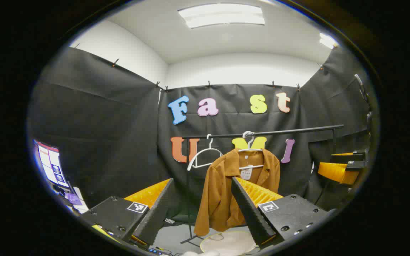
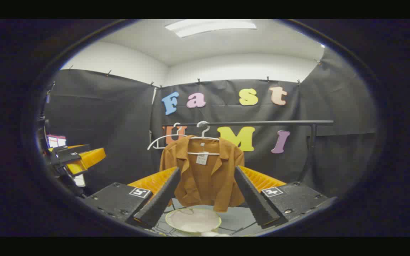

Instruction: Grasp the clothes on the hanger with both hands and then place them into the laundry hamper below.

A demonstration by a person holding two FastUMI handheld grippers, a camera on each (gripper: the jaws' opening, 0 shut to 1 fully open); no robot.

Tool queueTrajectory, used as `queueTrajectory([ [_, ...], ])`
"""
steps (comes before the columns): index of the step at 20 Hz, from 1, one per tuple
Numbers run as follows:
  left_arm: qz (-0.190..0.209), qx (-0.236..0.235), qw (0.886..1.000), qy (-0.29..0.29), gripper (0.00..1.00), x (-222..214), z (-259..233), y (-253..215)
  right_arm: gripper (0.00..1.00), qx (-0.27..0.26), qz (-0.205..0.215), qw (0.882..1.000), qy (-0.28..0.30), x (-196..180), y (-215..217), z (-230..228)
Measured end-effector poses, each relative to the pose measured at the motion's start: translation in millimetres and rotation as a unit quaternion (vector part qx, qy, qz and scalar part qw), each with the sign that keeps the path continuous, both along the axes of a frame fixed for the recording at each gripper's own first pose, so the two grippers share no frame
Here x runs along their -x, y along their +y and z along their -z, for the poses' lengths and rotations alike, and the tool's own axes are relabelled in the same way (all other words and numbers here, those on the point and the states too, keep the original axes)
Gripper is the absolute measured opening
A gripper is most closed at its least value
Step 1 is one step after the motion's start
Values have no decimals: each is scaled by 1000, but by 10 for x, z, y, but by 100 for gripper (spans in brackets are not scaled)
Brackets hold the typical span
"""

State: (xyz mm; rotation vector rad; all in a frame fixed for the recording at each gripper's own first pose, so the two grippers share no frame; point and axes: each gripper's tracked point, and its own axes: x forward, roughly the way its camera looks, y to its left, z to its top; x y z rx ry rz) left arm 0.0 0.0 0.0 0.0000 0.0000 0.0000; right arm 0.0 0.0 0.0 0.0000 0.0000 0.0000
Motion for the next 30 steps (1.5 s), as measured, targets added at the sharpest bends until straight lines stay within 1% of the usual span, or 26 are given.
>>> queueTrajectory([
  [1, 4, 2, 1000, 1, 100, 1, -5, -11, 99, 3, 0, 1000, -4, -44, -3, -22],
  [4, 4, 5, 1000, -10, 100, -40, -84, 35, 97, 9, 0, 1000, -9, -123, 17, -60],
  [8, 17, 19, 999, -26, 100, -77, -208, 6, 98, 20, 10, 1000, -18, -135, 5, -113],
  [16, 31, 1, 999, -32, 100, -112, -299, 45, 98, 33, 31, 999, -24, -117, 1, -175],
  [21, 40, -6, 999, -36, 100, -115, -274, 29, 97, 34, 34, 998, -28, -184, -33, -118],
  [24, 43, 1, 999, -33, 100, -122, -228, 29, 100, 32, 39, 998, -29, -222, -66, -104],
  [26, 46, 4, 998, -30, 100, -163, -177, 16, 100, 29, 45, 998, -23, -258, -104, -65],
  [27, 50, 5, 998, -29, 100, -194, -147, -12, 100, 27, 47, 998, -22, -297, -132, -45],
  [28, 58, 6, 998, -28, 100, -233, -114, -72, 97, 27, 49, 998, -20, -342, -165, -24],
  [29, 61, 8, 998, -28, 100, -290, -75, -121, 100, 27, 53, 998, -15, -402, -219, 18],
  [30, 63, 9, 998, -26, 100, -349, -20, -161, 99, 26, 54, 998, -8, -483, -272, 84],
])
